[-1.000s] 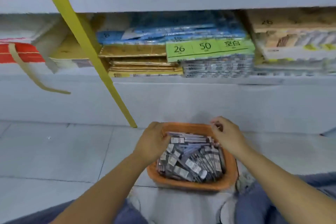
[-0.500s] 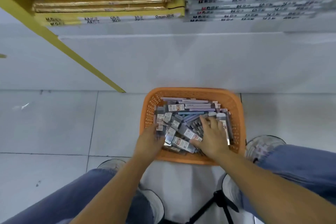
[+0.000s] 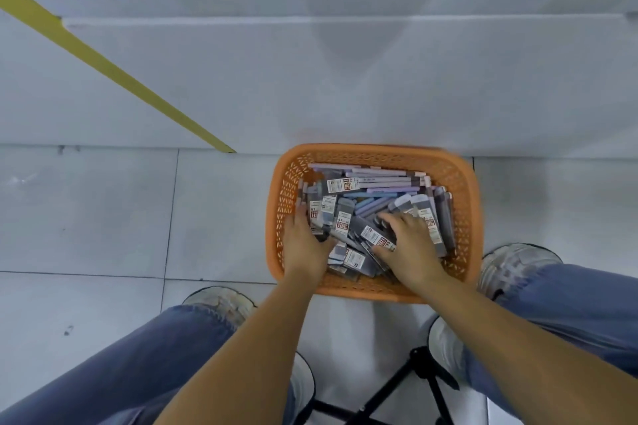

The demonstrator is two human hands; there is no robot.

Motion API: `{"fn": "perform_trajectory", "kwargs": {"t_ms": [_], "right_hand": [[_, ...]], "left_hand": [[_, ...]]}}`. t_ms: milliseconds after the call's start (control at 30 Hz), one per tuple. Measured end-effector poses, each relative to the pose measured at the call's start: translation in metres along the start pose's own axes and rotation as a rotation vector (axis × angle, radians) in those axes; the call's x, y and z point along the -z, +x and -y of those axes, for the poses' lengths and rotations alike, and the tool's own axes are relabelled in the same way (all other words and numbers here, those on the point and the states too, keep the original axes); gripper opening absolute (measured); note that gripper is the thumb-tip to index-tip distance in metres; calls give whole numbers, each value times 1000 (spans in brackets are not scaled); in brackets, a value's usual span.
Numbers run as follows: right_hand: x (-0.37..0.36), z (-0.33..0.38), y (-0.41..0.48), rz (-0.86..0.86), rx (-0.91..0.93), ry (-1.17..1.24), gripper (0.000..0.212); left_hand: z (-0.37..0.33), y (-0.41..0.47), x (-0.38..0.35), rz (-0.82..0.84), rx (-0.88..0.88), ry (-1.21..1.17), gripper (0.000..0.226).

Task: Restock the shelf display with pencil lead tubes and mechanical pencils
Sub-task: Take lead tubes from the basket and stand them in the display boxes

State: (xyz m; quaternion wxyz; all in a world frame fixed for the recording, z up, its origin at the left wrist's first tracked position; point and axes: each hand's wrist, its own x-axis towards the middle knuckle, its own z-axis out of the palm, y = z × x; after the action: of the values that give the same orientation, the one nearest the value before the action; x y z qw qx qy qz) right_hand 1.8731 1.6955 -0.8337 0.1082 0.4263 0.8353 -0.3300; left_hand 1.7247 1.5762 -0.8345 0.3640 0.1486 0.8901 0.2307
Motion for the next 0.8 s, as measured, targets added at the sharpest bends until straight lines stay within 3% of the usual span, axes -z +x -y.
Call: {"fn": "perform_trajectory", "kwargs": {"t_ms": [167, 300, 467, 667, 800], "right_hand": [[9, 2, 8, -5, -68, 102, 49], [15, 1, 10, 35, -49, 87, 40], [17, 5, 7, 39, -38, 95, 43], [19, 7, 4, 50, -77, 128, 47], [24, 3, 6, 82, -145, 300, 46]], "left_hand": [[2, 6, 2, 45, 32, -90, 84], [2, 9, 5, 61, 61, -179, 50], [6, 8, 6, 77, 102, -303, 31], [9, 7, 12, 92, 122, -371, 30], [9, 3, 16, 104, 93, -436, 32]]}}
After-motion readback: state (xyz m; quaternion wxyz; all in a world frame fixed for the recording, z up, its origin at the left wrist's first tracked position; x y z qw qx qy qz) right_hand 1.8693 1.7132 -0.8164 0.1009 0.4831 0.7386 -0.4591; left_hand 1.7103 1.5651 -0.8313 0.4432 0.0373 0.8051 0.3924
